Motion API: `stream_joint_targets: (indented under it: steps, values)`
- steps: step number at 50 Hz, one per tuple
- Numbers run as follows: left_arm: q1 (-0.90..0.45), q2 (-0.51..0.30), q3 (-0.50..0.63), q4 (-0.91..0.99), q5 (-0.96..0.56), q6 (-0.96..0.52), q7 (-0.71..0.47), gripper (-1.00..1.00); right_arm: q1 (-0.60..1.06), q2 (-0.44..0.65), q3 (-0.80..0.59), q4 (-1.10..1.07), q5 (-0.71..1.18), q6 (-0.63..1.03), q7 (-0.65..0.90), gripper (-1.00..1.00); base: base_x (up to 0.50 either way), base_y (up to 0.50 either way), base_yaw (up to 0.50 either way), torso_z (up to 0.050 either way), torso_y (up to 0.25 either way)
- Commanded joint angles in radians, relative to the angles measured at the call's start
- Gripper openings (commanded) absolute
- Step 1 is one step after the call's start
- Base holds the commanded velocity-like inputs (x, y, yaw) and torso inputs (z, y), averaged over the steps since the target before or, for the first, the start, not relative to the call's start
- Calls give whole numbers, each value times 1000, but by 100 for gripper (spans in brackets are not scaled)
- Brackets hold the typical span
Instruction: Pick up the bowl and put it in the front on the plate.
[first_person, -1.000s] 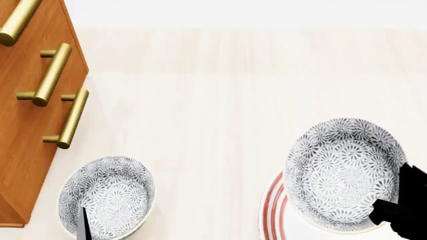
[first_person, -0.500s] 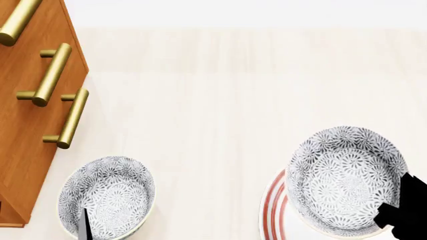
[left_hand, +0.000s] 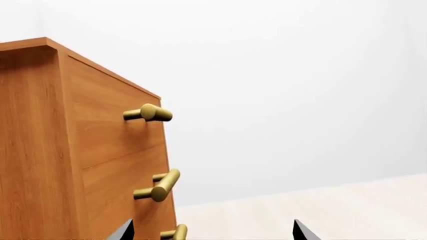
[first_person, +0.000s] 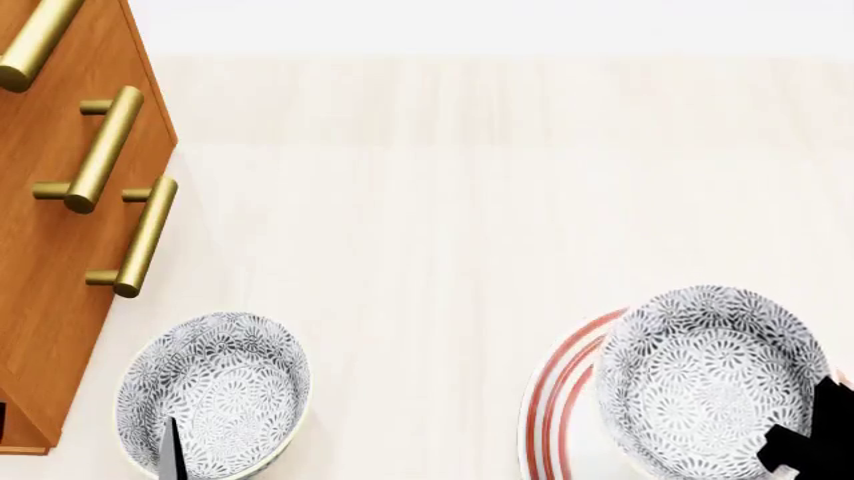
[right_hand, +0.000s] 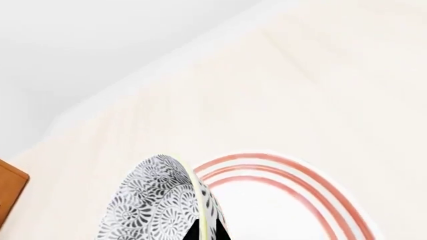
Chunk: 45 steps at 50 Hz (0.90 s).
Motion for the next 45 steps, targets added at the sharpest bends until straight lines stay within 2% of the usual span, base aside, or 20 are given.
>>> stream_joint_targets:
  steps: [1,45]
  values:
    - [-1,6,-7,-1,6,-3,8,100,15,-29,-20,18,-51,4,-28,-100,0,0,0,0,0]
    - [-10,-1,1,-6,-8,-13,-1,100,54,-77,-95,105,-143,11,-48,-100,0,0,0,0,0]
